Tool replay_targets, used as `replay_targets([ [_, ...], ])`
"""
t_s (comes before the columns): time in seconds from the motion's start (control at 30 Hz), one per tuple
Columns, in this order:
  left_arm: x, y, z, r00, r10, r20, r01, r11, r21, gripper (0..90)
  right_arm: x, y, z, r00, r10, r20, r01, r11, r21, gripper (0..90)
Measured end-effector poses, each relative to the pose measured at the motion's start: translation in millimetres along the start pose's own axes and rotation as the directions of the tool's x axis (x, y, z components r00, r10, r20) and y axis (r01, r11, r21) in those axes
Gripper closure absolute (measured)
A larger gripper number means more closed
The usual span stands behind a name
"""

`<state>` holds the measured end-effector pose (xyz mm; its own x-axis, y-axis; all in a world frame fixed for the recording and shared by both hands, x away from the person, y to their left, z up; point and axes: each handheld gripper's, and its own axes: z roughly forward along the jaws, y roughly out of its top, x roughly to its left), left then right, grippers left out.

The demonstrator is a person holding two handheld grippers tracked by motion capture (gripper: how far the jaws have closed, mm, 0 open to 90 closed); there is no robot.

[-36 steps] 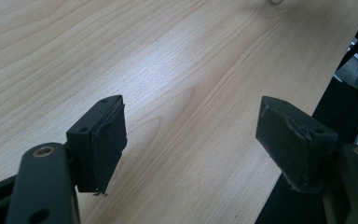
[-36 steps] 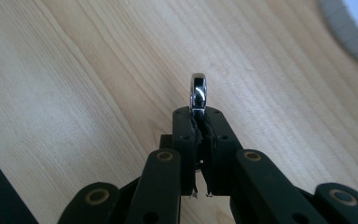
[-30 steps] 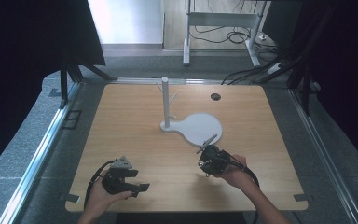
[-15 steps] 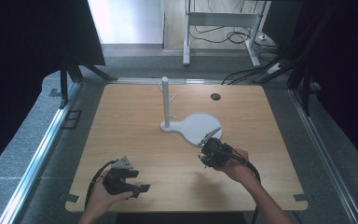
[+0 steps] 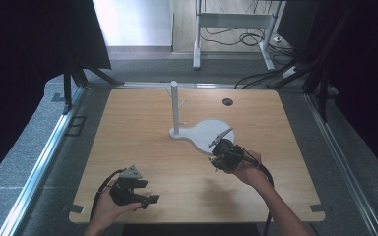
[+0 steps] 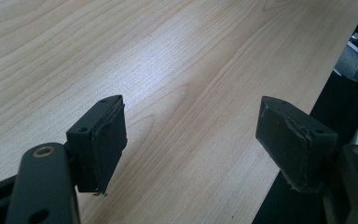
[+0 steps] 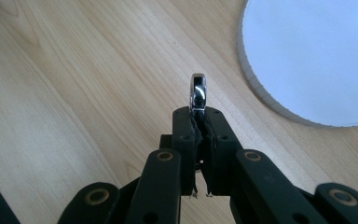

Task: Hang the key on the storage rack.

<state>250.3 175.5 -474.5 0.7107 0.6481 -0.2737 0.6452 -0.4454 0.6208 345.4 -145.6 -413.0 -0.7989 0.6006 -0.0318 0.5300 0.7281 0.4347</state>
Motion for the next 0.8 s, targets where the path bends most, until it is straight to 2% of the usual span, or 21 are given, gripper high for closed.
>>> replay_targets([
  [0.57, 0.5, 0.1, 0.3, 1.0000, 0.006, 0.002, -0.006, 0.9999, 0.009, 24.9, -13.7, 11.4, -0.3, 0.9997, 0.024, 0.008, -0.024, 1.000, -0.011, 84.7],
  [0.8, 0.5, 0.0, 0.7, 1.0000, 0.004, 0.004, -0.004, 1.0000, 0.009, 24.9, -17.3, 21.5, -4.4, 0.9995, 0.032, 0.009, -0.031, 0.999, -0.020, 84.8],
])
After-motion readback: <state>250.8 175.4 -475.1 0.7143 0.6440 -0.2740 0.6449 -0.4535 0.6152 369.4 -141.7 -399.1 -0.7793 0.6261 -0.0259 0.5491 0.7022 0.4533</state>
